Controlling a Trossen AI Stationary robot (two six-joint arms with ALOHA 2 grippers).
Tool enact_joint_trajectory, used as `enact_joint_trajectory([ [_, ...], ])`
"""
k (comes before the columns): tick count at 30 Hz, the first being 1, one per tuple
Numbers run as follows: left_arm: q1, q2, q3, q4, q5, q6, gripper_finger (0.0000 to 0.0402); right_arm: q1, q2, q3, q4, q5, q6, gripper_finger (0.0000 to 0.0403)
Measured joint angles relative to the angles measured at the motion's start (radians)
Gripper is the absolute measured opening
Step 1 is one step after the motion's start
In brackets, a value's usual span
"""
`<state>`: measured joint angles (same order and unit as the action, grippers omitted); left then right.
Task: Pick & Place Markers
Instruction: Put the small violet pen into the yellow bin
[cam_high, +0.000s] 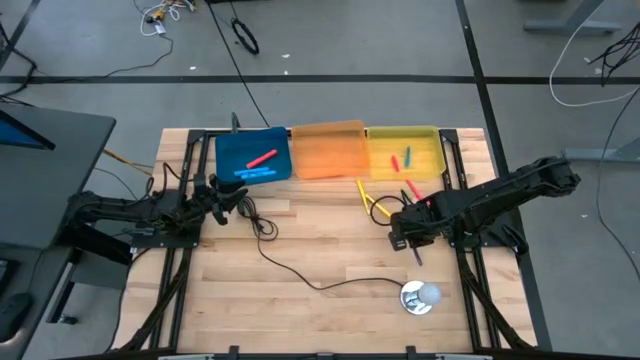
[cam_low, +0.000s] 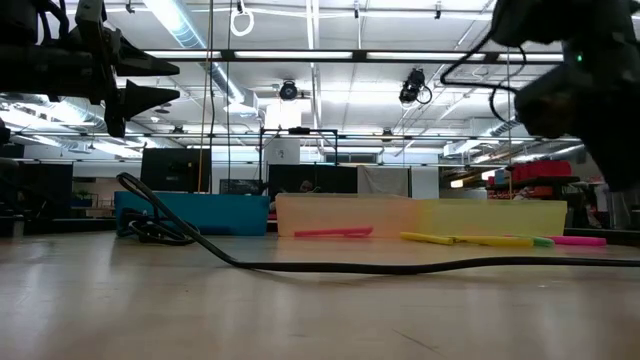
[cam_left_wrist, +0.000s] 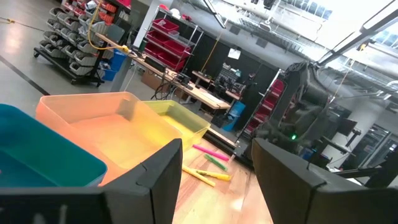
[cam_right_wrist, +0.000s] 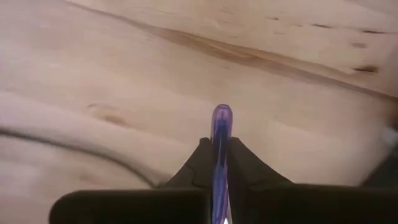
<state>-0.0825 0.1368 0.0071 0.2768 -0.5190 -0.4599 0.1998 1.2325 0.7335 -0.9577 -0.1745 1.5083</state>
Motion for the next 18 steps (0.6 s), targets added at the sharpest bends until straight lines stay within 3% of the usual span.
enact_joint_trajectory([
  [9, 0.0, 0.0, 0.0, 0.0, 0.0, 0.0, 0.02, -0.038, -0.023, 0.229, -0.344, 0.01, -0.053, 0.0011],
  [18, 0.0, 0.0, 0.0, 0.0, 0.0, 0.0, 0.02, -0.069, -0.026, 0.417, -0.516, 0.036, -0.055, 0.0011],
])
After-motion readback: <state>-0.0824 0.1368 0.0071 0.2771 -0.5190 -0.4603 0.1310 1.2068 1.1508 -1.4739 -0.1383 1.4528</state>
